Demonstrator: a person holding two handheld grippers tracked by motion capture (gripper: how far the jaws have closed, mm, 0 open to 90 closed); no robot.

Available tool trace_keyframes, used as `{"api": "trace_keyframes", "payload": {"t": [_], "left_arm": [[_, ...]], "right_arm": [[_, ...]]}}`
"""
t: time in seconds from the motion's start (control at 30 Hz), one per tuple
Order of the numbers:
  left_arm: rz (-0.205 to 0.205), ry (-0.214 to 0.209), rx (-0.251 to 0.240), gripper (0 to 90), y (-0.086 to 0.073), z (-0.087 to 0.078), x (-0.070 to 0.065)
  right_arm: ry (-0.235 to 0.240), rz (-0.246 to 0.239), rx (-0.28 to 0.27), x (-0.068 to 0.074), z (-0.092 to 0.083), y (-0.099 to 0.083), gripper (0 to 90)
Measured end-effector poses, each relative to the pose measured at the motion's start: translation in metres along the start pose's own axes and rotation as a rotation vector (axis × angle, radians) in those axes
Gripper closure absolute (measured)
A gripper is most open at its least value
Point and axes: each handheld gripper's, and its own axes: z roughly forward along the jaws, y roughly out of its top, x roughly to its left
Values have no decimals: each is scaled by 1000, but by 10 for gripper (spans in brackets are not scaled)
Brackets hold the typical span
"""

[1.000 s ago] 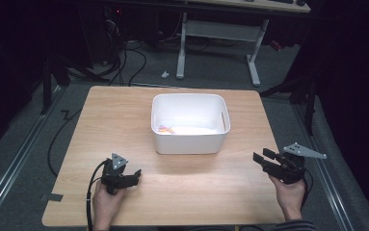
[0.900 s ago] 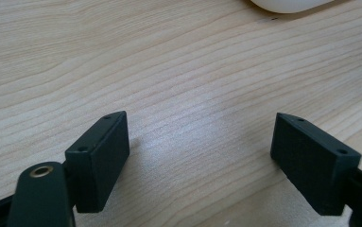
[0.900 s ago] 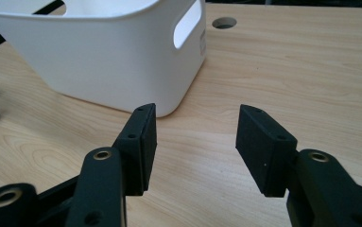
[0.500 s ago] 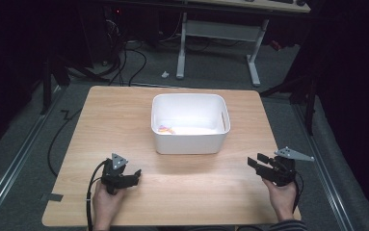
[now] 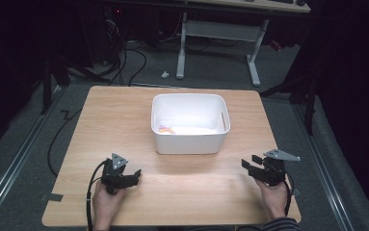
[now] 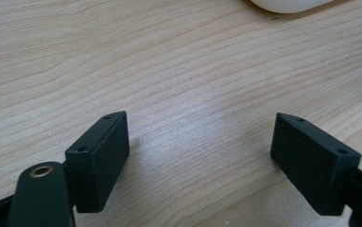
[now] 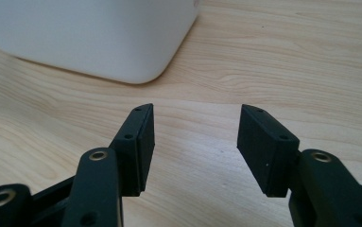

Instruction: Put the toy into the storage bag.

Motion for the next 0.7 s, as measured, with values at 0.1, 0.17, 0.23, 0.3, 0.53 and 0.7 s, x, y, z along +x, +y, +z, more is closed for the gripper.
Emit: {"api": "trace_keyframes", "payload": {"t": [0.1, 0.17, 0.23, 0.3, 0.53, 0.7], "left_arm": [[0, 0, 0, 206, 0, 0, 0], [0, 0, 0, 206, 0, 0, 0], [0, 0, 0, 206, 0, 0, 0], [0, 0, 0, 206, 0, 0, 0], [0, -1, 0, 206, 0, 0, 0], [-1, -2, -1, 208, 0, 0, 0]], "right_arm": [[-21, -26, 12, 2, 6, -1, 476], [-21, -32, 20, 2, 10, -2, 476], [-23, -39, 26, 1, 14, -4, 476], [-26, -43, 27, 1, 17, -6, 475], [-64, -65, 48, 0, 34, -15, 454], [-86, -69, 77, 0, 49, -27, 371]]}}
